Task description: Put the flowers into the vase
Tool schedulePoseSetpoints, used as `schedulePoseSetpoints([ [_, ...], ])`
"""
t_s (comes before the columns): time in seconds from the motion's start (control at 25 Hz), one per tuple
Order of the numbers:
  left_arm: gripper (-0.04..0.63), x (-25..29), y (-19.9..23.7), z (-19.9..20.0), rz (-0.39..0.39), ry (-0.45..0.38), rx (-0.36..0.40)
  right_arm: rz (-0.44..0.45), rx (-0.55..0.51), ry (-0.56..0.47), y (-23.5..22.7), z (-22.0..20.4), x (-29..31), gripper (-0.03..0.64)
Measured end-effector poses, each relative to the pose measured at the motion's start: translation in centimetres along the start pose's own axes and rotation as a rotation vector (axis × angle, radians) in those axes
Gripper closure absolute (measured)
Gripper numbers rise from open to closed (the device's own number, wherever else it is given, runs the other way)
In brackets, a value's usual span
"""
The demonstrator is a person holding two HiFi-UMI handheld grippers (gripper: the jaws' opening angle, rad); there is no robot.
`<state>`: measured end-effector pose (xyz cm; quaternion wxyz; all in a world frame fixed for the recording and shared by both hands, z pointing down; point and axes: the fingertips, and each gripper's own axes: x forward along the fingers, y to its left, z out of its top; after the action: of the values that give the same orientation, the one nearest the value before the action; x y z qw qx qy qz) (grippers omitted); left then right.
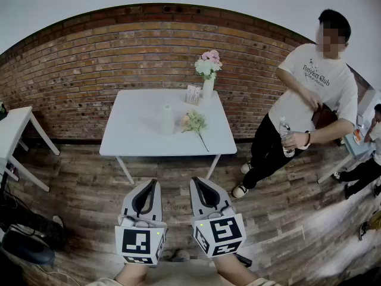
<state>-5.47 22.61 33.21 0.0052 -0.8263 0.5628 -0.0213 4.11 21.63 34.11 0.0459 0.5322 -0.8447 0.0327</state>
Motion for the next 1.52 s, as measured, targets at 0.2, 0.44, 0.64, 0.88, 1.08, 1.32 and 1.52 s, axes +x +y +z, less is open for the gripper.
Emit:
schedulePoseSetpoints([
  [0.2, 0.586, 0.3, 0.1, 0.1, 0.005, -0.009, -0.010, 0.003, -0.014, -0.006, 0.0, 0.0, -0.2, 0.611],
  [0.44, 0.586, 1.3, -1.0, 0.0, 0.005, -0.011, -0.015, 0.008, -0.013, -0.001, -1.4, -0.3, -0.4, 0.611],
  [0.64, 0.586, 1.9, -1.5, -0.1, 0.019, -0.014, -0.015, 0.021, -0.010, -0.011, -2.4, -0.3, -0.4, 0.609],
  [0.88, 0.586, 2.2, -2.3, -0.3, 0.034, -0.011, -0.008, 0.043, 0.012, -0.022, -3.3, -0.7, -0.7, 0.609],
  [1.08, 0.586, 2.9, -2.7, -0.5, 0.033, -0.009, -0.006, 0.052, 0.020, -0.021, -4.0, -1.1, -0.5, 0.609],
  [1.32, 0.586, 4.6, -2.4, -0.6, 0.025, -0.006, -0.009, 0.043, 0.025, -0.018, -5.2, -1.0, 0.7, 0.609],
  [1.52, 0.586, 7.0, -1.5, -0.9, 0.014, -0.010, -0.015, 0.038, 0.010, -0.017, -6.2, -1.0, 2.7, 0.609],
])
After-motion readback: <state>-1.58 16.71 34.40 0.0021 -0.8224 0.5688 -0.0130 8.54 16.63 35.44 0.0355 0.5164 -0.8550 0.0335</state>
